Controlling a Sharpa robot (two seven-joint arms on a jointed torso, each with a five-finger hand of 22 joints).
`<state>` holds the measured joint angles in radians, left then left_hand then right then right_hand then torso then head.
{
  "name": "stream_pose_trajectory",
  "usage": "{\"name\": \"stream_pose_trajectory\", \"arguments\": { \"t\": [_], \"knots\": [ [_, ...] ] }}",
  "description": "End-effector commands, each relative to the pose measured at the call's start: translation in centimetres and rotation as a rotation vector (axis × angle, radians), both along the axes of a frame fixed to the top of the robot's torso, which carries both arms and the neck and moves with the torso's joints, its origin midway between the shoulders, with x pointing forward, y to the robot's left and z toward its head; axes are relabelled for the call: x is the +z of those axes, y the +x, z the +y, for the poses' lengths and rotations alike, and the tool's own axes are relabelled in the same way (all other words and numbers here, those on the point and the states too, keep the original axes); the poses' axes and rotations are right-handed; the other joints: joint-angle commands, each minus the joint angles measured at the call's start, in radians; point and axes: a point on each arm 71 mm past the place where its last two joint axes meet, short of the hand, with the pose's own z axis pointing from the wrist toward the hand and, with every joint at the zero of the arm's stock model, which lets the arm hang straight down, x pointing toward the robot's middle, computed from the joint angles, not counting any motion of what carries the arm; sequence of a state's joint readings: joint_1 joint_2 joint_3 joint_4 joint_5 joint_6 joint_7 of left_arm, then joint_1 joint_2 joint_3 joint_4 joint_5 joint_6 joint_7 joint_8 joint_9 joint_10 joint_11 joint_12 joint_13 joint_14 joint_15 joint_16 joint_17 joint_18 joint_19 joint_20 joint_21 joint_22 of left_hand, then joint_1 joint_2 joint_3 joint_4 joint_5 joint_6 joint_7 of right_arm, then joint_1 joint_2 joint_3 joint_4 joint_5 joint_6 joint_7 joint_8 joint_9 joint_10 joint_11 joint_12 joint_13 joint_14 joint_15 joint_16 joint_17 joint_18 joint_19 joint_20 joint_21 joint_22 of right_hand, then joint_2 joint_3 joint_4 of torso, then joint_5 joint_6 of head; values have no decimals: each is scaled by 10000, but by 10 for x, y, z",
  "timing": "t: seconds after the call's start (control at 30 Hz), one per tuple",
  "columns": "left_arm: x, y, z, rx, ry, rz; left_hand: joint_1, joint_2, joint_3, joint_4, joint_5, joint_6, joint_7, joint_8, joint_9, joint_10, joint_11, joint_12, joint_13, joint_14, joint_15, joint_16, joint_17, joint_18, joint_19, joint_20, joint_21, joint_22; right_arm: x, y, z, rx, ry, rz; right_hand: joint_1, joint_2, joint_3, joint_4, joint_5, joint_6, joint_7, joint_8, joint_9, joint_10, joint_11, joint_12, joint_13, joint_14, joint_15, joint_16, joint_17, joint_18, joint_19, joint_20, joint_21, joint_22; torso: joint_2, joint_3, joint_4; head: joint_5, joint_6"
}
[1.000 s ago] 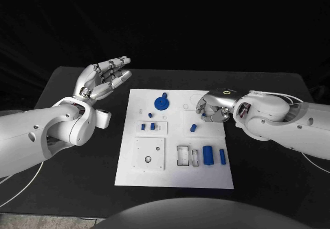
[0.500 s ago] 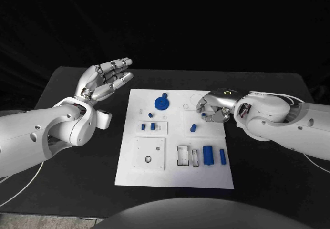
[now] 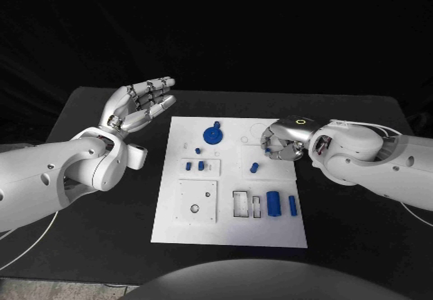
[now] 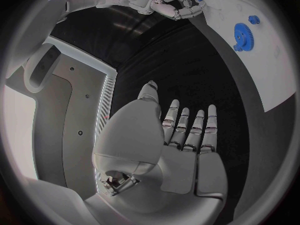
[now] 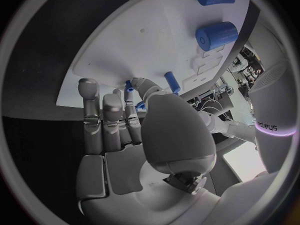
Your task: Assemble the parts on the task board
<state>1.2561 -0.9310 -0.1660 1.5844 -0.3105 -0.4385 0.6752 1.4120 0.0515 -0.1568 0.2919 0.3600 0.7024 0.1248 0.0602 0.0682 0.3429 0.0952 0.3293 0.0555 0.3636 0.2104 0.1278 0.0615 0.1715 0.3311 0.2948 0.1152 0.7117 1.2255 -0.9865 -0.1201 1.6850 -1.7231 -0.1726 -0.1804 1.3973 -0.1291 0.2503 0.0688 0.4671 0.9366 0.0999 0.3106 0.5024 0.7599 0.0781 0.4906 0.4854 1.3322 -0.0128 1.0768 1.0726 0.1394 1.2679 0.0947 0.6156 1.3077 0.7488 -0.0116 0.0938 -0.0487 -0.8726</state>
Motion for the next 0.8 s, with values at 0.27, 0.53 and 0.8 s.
{"name": "stream_pose_trajectory", "arguments": {
  "t": [0.27, 0.53, 0.8],
  "knots": [
    [-1, 0, -4, -291, -13, 64, 291, 44, -100, -29, 277, 213, 46, 65, -7, 98, 95, 70, 6, 163, 26, 121, 2, -258, 207, -15, 118, -85, -8, -2, -3, -52, -255, 296, 35, 202, 95, -202, 328, -97, -29, 580, 647, 367, -128, 694, 392, -21, -131, 116, -15, 117, 36, -130, 95, 640, 4, -2, 9, 9, 0],
    [-2, 1, -4, -303, 15, 156, 407, 71, -128, -37, 396, 274, 71, 73, -5, 114, 125, 75, 6, 197, 54, 150, -5, -301, 281, -15, 143, -130, -8, -2, -3, -70, -212, 244, -8, 174, 203, -306, 355, -494, 5, 626, 864, -172, -92, 1143, 766, -398, -83, -198, -364, 200, -330, -98, -606, 514, -5, -2, 1, 33, 0],
    [-3, 1, -5, -380, 53, 272, 517, 99, -155, -44, 519, 343, 117, 84, 0, 191, 186, 125, 16, 278, 99, 199, -3, -321, 402, -20, 197, -166, -9, -2, -4, -105, -317, 329, 101, 242, 367, -445, 519, -529, 98, 641, 911, -182, -111, 1532, 1010, -469, -104, -188, -407, 206, -359, -115, -571, 534, -8, -2, -3, 28, 0]
  ]
}}
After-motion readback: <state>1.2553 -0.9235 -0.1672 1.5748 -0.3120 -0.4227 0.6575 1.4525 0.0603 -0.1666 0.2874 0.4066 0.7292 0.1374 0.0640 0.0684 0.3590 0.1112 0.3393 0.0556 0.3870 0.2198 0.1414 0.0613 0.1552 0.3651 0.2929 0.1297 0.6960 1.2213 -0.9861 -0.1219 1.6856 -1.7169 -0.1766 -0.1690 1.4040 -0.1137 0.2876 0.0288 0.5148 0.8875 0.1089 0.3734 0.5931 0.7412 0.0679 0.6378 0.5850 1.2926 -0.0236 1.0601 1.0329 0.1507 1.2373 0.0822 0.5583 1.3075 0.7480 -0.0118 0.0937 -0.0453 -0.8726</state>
